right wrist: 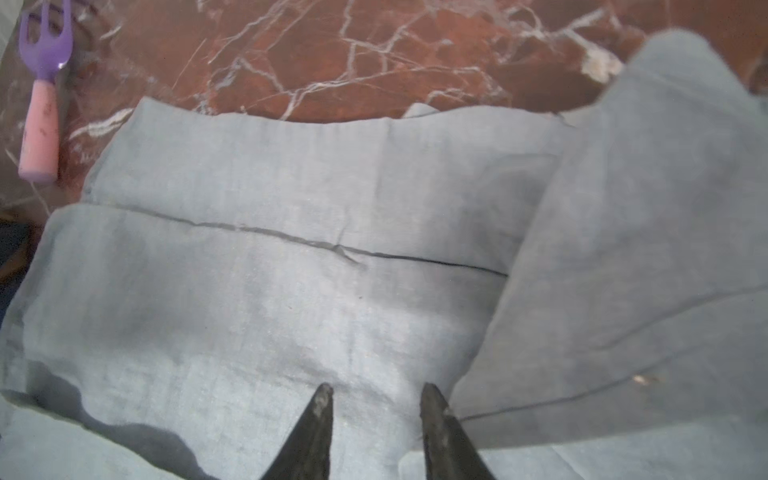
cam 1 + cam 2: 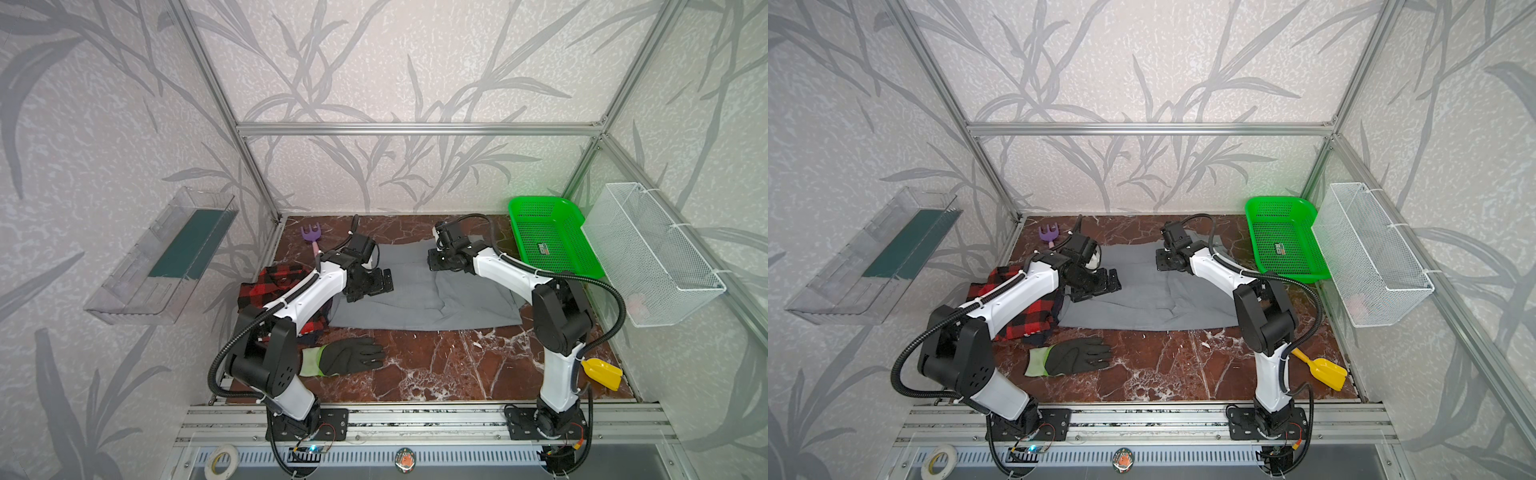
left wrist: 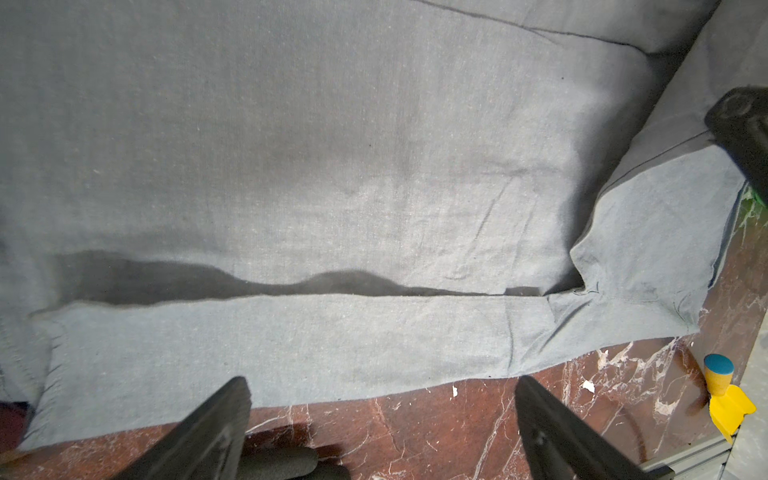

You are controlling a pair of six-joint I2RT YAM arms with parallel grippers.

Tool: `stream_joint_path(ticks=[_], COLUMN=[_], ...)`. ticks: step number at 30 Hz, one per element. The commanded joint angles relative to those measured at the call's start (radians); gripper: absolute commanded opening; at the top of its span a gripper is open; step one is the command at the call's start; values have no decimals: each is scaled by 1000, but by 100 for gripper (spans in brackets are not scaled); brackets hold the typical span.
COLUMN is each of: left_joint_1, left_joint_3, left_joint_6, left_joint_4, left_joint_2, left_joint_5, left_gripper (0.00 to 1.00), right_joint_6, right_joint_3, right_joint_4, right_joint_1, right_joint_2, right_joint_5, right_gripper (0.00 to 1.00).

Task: Fold and stack the long sleeve shirts

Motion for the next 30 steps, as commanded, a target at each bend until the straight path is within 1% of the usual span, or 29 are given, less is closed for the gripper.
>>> stream_joint_path(ticks=[1,3,5,7,10,14,17,22,26,28,30], left_joint_1=[4,4,4,4,4,4,4,4,4,4,4], left_joint_3=[-12,-10,-10,-11,-10,-12,-10,-11,-11,-11,-9], left_joint_6=[2,0,-1,0,0,2,1,3,4,5,5], left_joint_4=[-8,-8,-7,-7,-7,-8,-7,-9,-8,-10,-10], left_joint_2=[-29,-28,-26,-24,-23,-23,-18,-18,-18,-19,-18], left_joint_5=[-4,-4,-4,-4,-4,-7,-5,-7,-6,-6,-8], left_gripper=[99,99,99,99,99,99,99,99,99,99,99], right_joint_6=[147,174,200,273,361,405,424,488,518,530,545], right_joint_3=[-52,-83,-115,-155,-214,-229,-200,-170,-135,-133,-140], right_joint_4=[28,69,102,147,252,295,323,389,398,419,444], right_joint_1=[-124,-164,-194,-227,-278,-317,-331,-339,-337,-337,-337], right_joint_2=[-66,-85,-105,-122,-123,-102,-64,-3,37,40,28], right_joint_5=[-148,-189,-196,-210,-281,-281,-296,-321,-343,-353,-365], right_gripper=[44,46,45,45,45,44,41,40,38,36,32])
